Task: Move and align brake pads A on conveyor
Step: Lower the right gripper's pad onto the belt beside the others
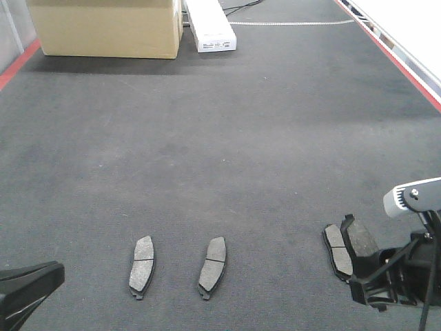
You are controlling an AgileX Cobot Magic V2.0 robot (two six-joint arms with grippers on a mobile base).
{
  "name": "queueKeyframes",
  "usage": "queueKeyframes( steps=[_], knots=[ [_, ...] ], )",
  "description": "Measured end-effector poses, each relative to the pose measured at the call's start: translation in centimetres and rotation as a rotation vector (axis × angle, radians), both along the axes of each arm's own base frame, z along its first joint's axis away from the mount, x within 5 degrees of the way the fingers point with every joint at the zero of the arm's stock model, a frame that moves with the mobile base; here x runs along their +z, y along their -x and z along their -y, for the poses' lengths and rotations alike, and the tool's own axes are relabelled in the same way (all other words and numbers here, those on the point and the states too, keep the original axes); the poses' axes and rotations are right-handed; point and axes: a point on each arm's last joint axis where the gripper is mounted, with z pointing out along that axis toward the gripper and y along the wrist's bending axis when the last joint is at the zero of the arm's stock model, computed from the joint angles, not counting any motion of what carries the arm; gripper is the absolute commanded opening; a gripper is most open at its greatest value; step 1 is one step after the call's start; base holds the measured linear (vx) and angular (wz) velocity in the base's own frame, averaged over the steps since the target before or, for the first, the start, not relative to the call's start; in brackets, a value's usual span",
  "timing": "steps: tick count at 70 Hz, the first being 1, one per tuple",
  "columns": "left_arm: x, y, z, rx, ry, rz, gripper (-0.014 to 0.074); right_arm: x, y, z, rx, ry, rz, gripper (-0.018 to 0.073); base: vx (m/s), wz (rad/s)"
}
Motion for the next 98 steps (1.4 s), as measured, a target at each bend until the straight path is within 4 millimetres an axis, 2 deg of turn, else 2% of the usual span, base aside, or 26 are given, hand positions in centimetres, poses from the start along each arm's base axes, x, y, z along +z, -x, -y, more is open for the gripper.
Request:
queueKeyframes(
  steps=[9, 17, 32, 42, 51, 60, 76, 83, 98],
  knots=[
    [0.1, 0.0, 0.0, -0.001, 0.006, 0.005, -0.0007, -0.3, -0.8, -0.6, -0.015, -0.055, 0.004, 0.0099, 0.0, 0.0],
    [0.1, 0.0, 0.0, -0.001, 0.006, 0.005, -0.0006, -1.2, -2.4, -1.5, 0.003, -0.077, -0.046, 0.0101, 0.0, 0.0],
    [0.0, 0.0, 0.0, -0.001, 0.005, 0.004, -0.0006, -2.7, -7.2, -4.1, 0.057, -0.112, -0.16, 0.0106, 0.0, 0.0],
    [0.0, 0.0, 0.0, -0.001, 0.005, 0.004, -0.0006, -5.5, -10.4, -5.5, 0.042, -0.107, -0.272, 0.0109, 0.0, 0.0],
    [0.0, 0.0, 0.0, -0.001, 0.006, 0.003, -0.0006, -8.0, -12.0, -6.0, 0.009, -0.095, -0.332, 0.0111, 0.0, 0.0],
    [0.0, 0.0, 0.0, -0.001, 0.006, 0.003, -0.0006, -9.4, -12.7, -6.2, -0.022, -0.094, -0.361, 0.0116, 0.0, 0.0],
    [0.0, 0.0, 0.0, -0.001, 0.006, 0.003, -0.0006, -10.8, -13.4, -6.2, -0.075, -0.105, -0.375, 0.0158, 0.0, 0.0],
    [0.0, 0.0, 0.0, -0.001, 0.006, 0.003, -0.0006, -11.1, -13.4, -6.2, -0.079, -0.102, -0.386, 0.0218, 0.0, 0.0],
    [0.0, 0.0, 0.0, -0.001, 0.006, 0.003, -0.0006, -11.2, -13.5, -6.3, -0.083, -0.106, -0.378, 0.0428, 0.0, 0.0]
  ],
)
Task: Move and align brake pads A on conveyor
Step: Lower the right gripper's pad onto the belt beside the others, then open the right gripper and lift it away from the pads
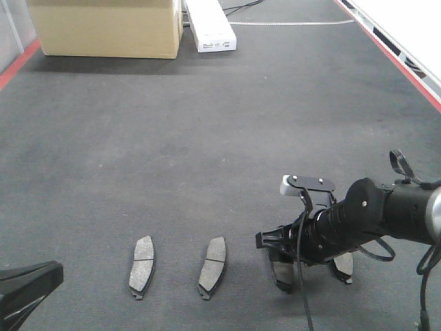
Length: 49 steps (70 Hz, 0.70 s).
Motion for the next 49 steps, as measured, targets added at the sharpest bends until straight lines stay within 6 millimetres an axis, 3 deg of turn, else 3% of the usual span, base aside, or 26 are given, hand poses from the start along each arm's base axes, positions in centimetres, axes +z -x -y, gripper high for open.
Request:
queueKeyframes(
  steps=[14, 25, 37, 49],
  knots=[
    [0.0, 0.0, 0.0, 0.0, 0.0, 0.0, -0.0006, 0.6, 0.1, 0.0, 0.002, -0.006, 0.011, 0.0504, 0.0, 0.0],
    [0.0, 0.0, 0.0, 0.0, 0.0, 0.0, -0.0006, 3.7, 1.1, 0.2, 0.03, -0.031, 0.062, 0.0461, 0.0, 0.0],
    [0.0, 0.0, 0.0, 0.0, 0.0, 0.0, -0.0006, 8.3, 3.1, 1.0, 0.09, -0.026, 0.178, 0.0288, 0.0, 0.0],
    [0.0, 0.0, 0.0, 0.0, 0.0, 0.0, -0.0006, 12.6, 5.9, 2.2, 0.154, 0.009, 0.301, 0.0031, 0.0, 0.0]
  ],
)
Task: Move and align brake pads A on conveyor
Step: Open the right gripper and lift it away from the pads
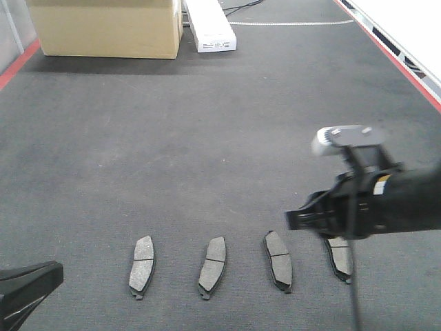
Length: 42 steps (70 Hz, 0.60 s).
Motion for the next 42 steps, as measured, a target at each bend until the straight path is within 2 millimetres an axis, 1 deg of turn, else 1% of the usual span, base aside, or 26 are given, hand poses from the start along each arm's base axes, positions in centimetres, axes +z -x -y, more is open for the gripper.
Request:
queueKeyframes(
  steps=[2, 9, 13, 19, 24, 36, 42],
  knots=[
    [0.0, 0.0, 0.0, 0.0, 0.0, 0.0, -0.0006, 0.8, 0.6, 0.3, 0.007, 0.006, 0.029, -0.0013, 0.0, 0.0],
    [0.0, 0.0, 0.0, 0.0, 0.0, 0.0, -0.0006, 2.8, 2.4, 1.1, 0.017, 0.014, 0.121, -0.0008, 0.0, 0.0],
    [0.0, 0.0, 0.0, 0.0, 0.0, 0.0, -0.0006, 3.4, 3.6, 1.6, 0.024, 0.012, 0.183, -0.0007, 0.0, 0.0],
    [0.0, 0.0, 0.0, 0.0, 0.0, 0.0, -0.0006, 3.2, 5.5, 2.4, 0.032, 0.015, 0.258, -0.0008, 0.0, 0.0],
    [0.0, 0.0, 0.0, 0.0, 0.0, 0.0, -0.0006, 2.3, 7.3, 3.2, 0.035, 0.017, 0.301, -0.0008, 0.0, 0.0],
    [0.0, 0.0, 0.0, 0.0, 0.0, 0.0, -0.0006, 1.3, 11.6, 4.8, 0.026, -0.012, 0.416, -0.0006, 0.0, 0.0],
    [0.0, 0.0, 0.0, 0.0, 0.0, 0.0, -0.0006, 0.6, 13.1, 5.4, 0.021, -0.026, 0.457, -0.0006, 0.0, 0.0]
  ],
)
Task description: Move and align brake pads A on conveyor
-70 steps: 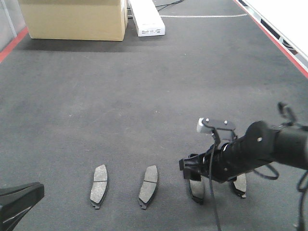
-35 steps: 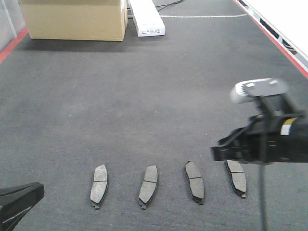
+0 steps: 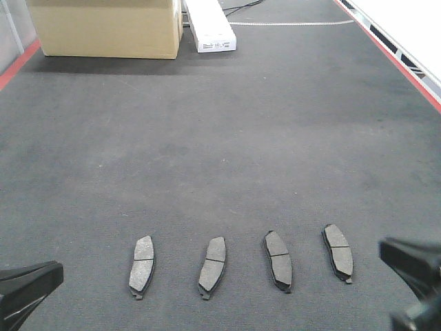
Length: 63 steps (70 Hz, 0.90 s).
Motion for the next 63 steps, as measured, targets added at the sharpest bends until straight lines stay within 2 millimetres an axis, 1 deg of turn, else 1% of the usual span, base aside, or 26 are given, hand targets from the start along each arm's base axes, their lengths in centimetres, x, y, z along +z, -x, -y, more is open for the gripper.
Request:
queueKeyframes(
  steps=[5, 14, 63],
  knots=[
    [0.0, 0.0, 0.0, 0.0, 0.0, 0.0, -0.0006, -0.4, 1.0, 0.4, -0.005, -0.017, 0.046, -0.0006, 0.0, 0.0],
    [0.0, 0.0, 0.0, 0.0, 0.0, 0.0, -0.0006, -0.4, 1.8, 0.7, -0.012, -0.038, 0.106, -0.0006, 0.0, 0.0],
    [0.0, 0.0, 0.0, 0.0, 0.0, 0.0, -0.0006, -0.3, 1.8, 0.8, -0.014, -0.043, 0.12, -0.0004, 0.0, 0.0]
  ],
)
